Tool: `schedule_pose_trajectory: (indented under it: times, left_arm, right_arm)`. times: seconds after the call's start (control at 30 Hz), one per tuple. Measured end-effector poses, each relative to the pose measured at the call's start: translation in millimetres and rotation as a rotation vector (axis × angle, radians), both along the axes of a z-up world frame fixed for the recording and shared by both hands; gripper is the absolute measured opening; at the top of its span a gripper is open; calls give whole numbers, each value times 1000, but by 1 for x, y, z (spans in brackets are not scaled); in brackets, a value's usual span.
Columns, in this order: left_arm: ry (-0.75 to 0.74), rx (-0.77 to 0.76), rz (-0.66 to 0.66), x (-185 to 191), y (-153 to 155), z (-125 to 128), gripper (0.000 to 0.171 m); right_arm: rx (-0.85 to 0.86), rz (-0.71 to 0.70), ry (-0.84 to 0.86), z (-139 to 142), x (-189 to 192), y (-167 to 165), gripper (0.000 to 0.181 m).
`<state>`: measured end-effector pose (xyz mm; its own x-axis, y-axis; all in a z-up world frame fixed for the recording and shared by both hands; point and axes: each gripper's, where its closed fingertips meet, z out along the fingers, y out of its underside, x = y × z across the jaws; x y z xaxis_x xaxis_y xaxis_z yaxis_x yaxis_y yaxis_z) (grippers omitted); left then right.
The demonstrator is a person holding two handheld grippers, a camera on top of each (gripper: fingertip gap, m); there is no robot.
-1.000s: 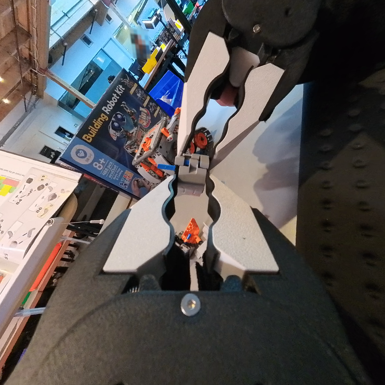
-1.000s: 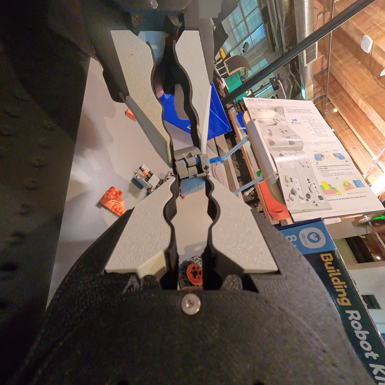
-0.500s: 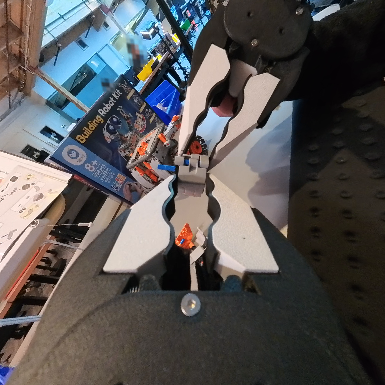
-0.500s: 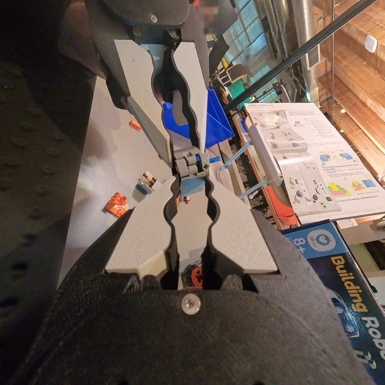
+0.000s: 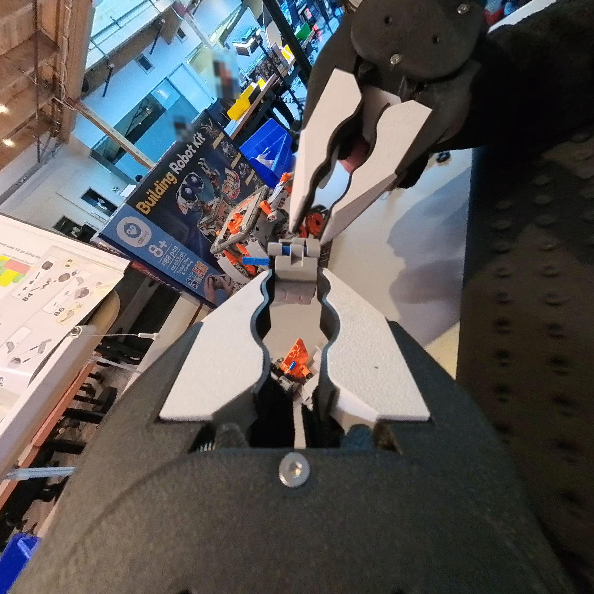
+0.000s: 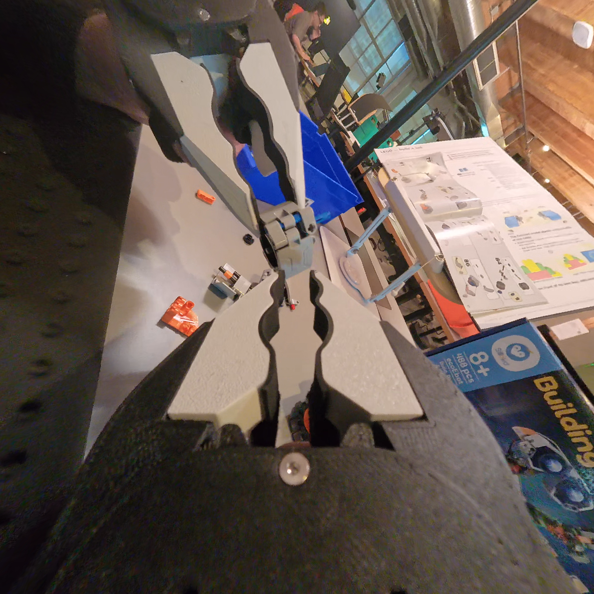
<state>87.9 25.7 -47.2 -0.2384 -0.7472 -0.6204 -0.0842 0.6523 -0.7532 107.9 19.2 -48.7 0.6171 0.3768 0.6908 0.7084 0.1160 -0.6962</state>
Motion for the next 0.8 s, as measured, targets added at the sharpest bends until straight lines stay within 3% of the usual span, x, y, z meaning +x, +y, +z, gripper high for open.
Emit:
schedule_pose_trajectory:
  times: [0.37, 0.8]
  left_arm:
    - [0, 7, -2, 1, -3, -1, 24]
    - [13, -12, -31, 3, -9, -3, 24]
  right_arm:
    - [-63, 57, 140, -3, -11, 3, 35]
    - [-83, 14, 88, -11, -10, 6, 17]
